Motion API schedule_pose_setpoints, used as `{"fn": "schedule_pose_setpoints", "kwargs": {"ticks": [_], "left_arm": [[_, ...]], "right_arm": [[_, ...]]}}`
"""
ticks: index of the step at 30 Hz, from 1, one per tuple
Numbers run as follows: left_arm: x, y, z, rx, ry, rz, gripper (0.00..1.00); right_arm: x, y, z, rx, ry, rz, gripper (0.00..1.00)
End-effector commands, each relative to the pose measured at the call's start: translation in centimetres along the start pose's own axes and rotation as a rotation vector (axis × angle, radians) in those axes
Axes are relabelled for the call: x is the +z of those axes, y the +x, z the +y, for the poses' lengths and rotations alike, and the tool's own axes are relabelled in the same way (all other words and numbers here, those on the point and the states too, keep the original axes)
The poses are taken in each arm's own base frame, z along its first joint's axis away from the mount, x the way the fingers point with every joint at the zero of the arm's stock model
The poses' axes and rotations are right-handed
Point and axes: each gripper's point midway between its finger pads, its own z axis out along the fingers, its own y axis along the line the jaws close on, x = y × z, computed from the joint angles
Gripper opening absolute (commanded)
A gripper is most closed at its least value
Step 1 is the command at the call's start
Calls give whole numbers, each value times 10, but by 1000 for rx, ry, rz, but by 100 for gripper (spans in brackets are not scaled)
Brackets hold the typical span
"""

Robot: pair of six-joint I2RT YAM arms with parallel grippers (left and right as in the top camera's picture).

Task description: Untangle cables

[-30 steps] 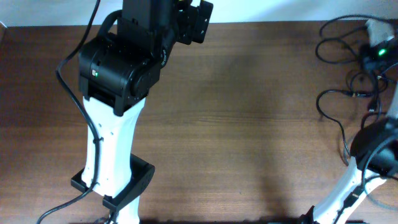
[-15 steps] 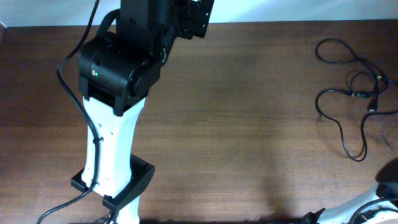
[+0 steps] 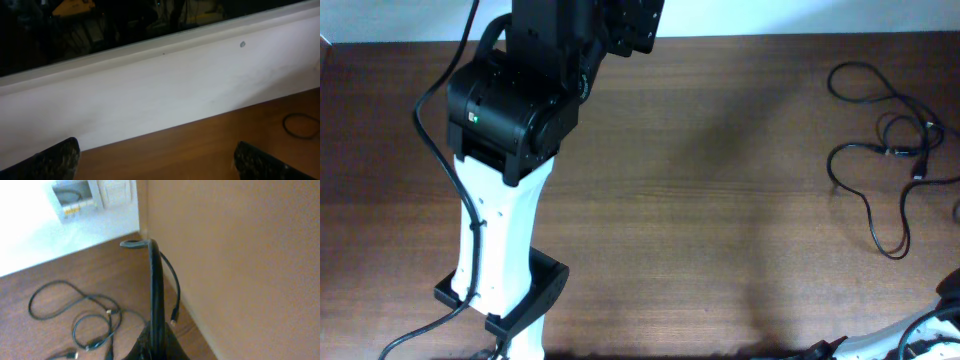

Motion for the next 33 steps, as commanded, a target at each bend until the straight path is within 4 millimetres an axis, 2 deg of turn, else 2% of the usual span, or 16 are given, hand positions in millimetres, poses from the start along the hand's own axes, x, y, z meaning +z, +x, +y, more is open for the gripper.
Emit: {"fn": "schedule_pose_setpoints", "kwargs": {"ticks": [1, 2, 5, 7, 9, 11, 14, 15, 17, 18, 20, 23, 26, 29, 30, 33], "left_arm": [[2, -2, 2, 7, -10, -10, 99], [2, -3, 2, 6, -11, -11, 99], [5, -2, 1, 7, -11, -11, 99], [8, 0, 0, 10, -11, -4, 99], [10, 1, -1, 11, -11, -1, 99], [12, 0, -1, 9, -11, -5, 99], [23, 6, -5, 15, -10, 12, 99], [27, 8, -7, 17, -9, 19, 99], [35, 13, -10, 22, -9, 34, 99], [35, 13, -10, 23, -9, 35, 99], [35, 13, -10, 22, -9, 34, 99], [35, 13, -10, 22, -8, 34, 99], [35, 13, -10, 23, -8, 35, 99], [35, 17, -10, 28, -8, 51, 99], [35, 20, -10, 32, -7, 61, 99], [35, 24, -9, 38, -8, 78, 99]], "right_arm": [[-26, -20, -7, -32, 50, -60, 4], [-24, -9, -8, -19, 43, -24, 4], [0, 56, -6, 55, -15, 195, 4], [26, 109, -12, 115, -38, 328, 4], [60, 148, -22, 143, -39, 365, 4], [87, 174, -21, 144, -46, 362, 4], [108, 194, -11, 141, -75, 352, 4], [112, 196, -8, 150, -81, 347, 10], [114, 189, -3, 209, -94, 317, 99], [113, 182, 2, 207, -125, 297, 99], [95, 147, 16, 188, -200, 213, 99], [32, 77, 46, 106, -209, 115, 99], [-27, 31, 112, 9, -298, 64, 99], [-42, 32, 161, 46, -360, 119, 99], [-42, 42, 171, 87, -366, 176, 99], [-51, 94, 197, 135, -353, 427, 99]]}}
